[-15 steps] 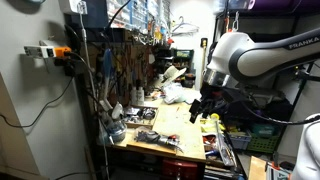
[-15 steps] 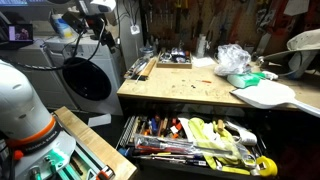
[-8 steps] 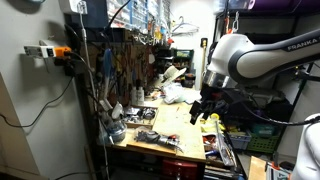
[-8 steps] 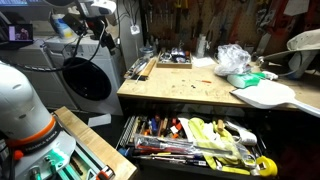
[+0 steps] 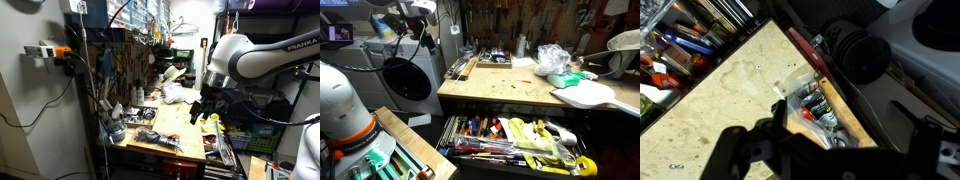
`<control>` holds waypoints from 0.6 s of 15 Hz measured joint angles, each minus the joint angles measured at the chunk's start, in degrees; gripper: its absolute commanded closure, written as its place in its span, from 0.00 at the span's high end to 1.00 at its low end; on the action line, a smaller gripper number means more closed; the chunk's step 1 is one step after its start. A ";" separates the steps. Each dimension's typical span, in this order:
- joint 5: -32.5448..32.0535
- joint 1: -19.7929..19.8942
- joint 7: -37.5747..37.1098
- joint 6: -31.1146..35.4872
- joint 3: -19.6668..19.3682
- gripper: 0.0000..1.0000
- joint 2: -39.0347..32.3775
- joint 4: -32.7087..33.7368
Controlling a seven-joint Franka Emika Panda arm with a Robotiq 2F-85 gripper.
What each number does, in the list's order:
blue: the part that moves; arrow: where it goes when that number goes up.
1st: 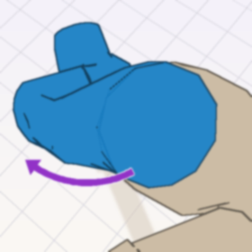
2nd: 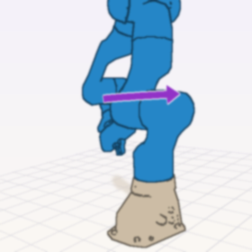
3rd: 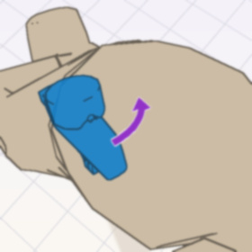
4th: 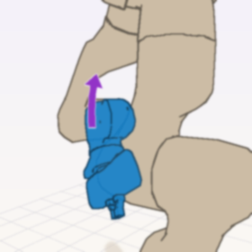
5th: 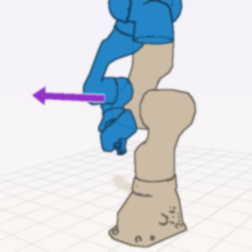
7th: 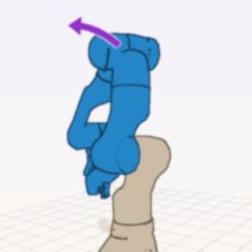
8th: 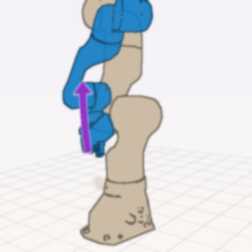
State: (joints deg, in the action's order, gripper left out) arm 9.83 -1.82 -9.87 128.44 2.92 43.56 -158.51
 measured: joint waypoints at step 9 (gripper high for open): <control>-1.11 0.48 9.66 -2.04 -5.17 1.00 -0.61 0.36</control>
State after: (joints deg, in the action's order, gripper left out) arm 8.72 -1.35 -0.21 126.40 -2.24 42.95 -158.16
